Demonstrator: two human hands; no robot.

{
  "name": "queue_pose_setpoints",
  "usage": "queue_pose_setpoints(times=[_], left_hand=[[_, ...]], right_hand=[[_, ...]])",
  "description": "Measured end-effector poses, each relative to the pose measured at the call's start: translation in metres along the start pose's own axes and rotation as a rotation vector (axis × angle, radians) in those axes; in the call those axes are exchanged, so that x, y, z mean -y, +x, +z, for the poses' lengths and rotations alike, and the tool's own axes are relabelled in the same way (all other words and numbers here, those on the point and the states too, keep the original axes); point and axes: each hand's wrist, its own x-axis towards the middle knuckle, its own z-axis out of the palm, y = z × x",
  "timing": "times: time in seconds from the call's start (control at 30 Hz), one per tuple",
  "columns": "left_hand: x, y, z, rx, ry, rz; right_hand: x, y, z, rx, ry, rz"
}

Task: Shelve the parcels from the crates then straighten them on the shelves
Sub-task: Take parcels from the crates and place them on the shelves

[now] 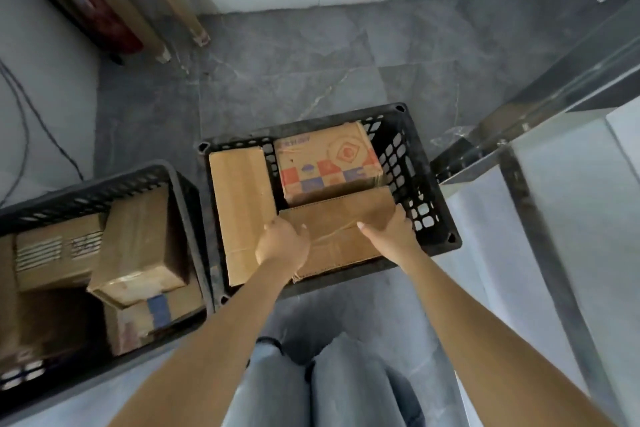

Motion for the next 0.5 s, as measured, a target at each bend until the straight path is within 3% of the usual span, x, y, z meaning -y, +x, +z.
queue_pose_setpoints(times=[0.2,0.37,0.5], left_hand=[[-0.025,-0.044,-0.031,-0.019,-0.291,0.036],[-0.072,-0.126,-0.125,-0.089,-0.521,0.027],[-0.124,-0.2,-0.221,-0.227,-0.647,0.12]], right_hand=[[0.008,-0.04,-0.046,-0.078,0.221,0.007],[0.069,-0.133,-0.136,-0.18,0.433,-0.001],[0.141,-0.209,-0.213,-0.303,0.545,-0.156]])
